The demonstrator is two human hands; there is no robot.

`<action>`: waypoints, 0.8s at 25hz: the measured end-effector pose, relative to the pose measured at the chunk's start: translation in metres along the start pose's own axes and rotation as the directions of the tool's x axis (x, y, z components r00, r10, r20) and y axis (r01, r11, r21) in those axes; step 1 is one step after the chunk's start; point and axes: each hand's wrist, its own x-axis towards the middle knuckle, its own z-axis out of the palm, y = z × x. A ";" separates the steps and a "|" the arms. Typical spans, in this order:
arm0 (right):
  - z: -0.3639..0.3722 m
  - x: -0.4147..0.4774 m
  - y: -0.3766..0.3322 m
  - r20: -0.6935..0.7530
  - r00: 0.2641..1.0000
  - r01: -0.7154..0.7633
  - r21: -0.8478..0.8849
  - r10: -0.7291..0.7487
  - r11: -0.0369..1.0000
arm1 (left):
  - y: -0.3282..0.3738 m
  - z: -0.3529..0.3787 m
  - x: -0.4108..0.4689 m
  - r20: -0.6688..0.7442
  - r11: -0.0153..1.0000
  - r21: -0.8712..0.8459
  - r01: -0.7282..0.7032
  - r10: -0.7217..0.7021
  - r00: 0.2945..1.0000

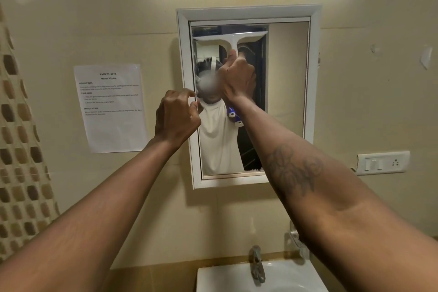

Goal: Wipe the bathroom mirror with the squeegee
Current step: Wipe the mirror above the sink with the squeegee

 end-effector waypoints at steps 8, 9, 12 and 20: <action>-0.015 -0.092 0.063 0.138 0.988 -0.030 -0.276 0.070 0.961 | 0.009 0.016 -0.016 0.021 0.999 -0.040 -0.023 0.024 1.000; -0.017 -0.114 0.074 0.164 0.981 -0.050 -0.290 0.101 0.956 | 0.009 0.016 -0.019 0.027 0.999 -0.040 -0.020 0.021 0.999; -0.025 -0.178 0.101 0.203 0.963 -0.122 -0.261 0.178 0.958 | 0.010 0.017 -0.031 0.022 0.999 -0.048 -0.007 0.008 1.000; -0.056 -0.200 0.106 0.108 0.959 -0.240 -0.192 0.264 0.951 | 0.020 0.007 -0.039 0.042 0.999 -0.027 -0.039 0.040 0.998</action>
